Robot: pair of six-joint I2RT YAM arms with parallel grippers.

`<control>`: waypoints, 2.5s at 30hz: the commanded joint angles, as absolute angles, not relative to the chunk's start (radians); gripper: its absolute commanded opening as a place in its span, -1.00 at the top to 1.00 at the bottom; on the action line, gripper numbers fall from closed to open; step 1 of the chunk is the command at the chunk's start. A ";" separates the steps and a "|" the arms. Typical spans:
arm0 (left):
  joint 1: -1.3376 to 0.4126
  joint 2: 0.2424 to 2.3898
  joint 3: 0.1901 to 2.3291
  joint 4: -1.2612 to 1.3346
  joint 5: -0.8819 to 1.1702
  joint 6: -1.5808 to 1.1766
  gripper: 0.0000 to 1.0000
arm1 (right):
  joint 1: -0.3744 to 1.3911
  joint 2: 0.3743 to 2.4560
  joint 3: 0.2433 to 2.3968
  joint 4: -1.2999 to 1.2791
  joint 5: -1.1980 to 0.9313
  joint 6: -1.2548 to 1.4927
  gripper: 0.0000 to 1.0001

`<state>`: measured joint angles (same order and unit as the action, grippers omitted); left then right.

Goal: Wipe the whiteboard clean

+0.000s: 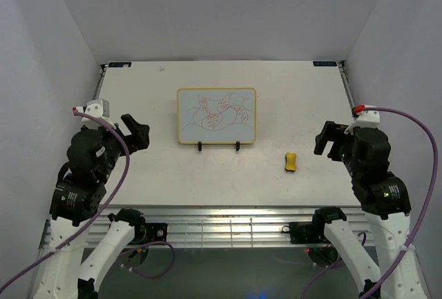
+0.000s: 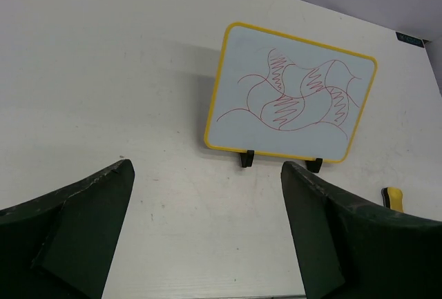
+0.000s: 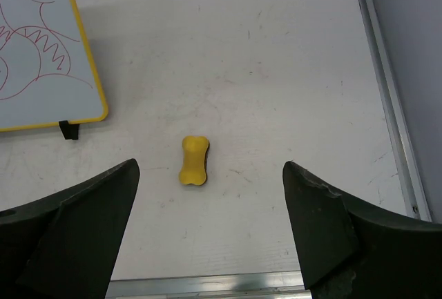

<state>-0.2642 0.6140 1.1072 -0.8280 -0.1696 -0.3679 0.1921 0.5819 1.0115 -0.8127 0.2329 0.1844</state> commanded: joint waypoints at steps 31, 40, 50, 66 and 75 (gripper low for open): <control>-0.119 1.218 1.033 0.002 0.600 -0.285 -0.96 | 0.196 0.376 0.816 -0.607 -0.281 0.227 -0.80; 0.077 1.632 1.133 0.192 0.906 -0.344 -0.96 | 0.207 0.318 0.831 -0.696 -0.302 0.195 -0.80; 0.124 1.960 1.261 0.334 1.219 -0.419 -0.92 | 0.239 0.317 0.871 -0.788 -0.272 0.157 -0.80; 0.064 2.131 1.331 0.466 1.347 -0.511 -0.19 | 0.241 0.370 0.893 -0.811 -0.310 0.149 -0.89; 0.060 2.152 1.332 0.517 1.359 -0.541 0.23 | 0.241 0.388 0.907 -0.824 -0.330 0.135 -0.96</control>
